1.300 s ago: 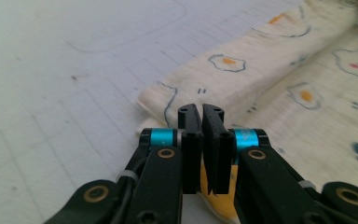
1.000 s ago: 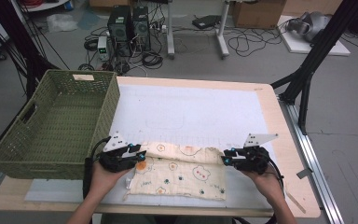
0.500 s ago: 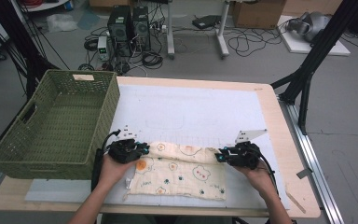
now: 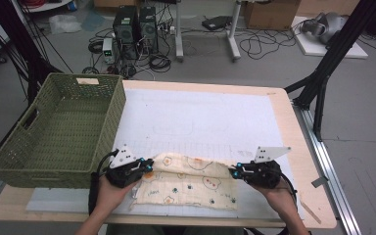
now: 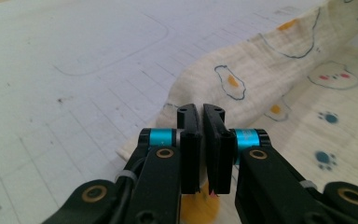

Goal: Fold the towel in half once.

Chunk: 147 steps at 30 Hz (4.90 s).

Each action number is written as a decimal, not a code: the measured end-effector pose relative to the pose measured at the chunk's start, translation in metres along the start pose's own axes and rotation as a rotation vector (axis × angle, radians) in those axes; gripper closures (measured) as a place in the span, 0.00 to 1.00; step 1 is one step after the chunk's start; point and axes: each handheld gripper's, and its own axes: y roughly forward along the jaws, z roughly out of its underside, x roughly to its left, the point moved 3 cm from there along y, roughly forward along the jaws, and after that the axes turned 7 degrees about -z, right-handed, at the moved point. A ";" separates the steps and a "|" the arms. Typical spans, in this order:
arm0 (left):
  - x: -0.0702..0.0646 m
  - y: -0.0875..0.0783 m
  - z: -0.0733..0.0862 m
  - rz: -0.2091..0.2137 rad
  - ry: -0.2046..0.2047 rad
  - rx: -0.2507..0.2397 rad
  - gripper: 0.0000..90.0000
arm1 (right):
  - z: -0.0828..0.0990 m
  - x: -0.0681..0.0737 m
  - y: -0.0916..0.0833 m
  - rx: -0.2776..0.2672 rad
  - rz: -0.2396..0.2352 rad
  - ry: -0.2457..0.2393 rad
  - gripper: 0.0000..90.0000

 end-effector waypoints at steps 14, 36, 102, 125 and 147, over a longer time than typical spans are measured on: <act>-0.006 -0.021 -0.005 0.053 -0.004 -0.006 0.67 | 0.012 0.023 0.000 0.030 -0.102 0.001 0.81; 0.018 0.027 0.002 -0.100 -0.037 0.113 0.58 | 0.005 -0.037 0.007 0.025 0.060 0.117 0.62; 0.014 0.019 -0.013 0.024 0.009 0.063 0.99 | -0.003 -0.021 0.013 0.100 0.050 0.024 0.98; 0.009 0.010 0.010 0.035 0.021 0.123 0.89 | 0.006 0.004 0.021 0.093 0.015 0.036 0.83; 0.013 -0.005 0.005 0.003 -0.005 0.006 0.70 | 0.014 -0.003 0.018 0.017 0.069 0.041 0.65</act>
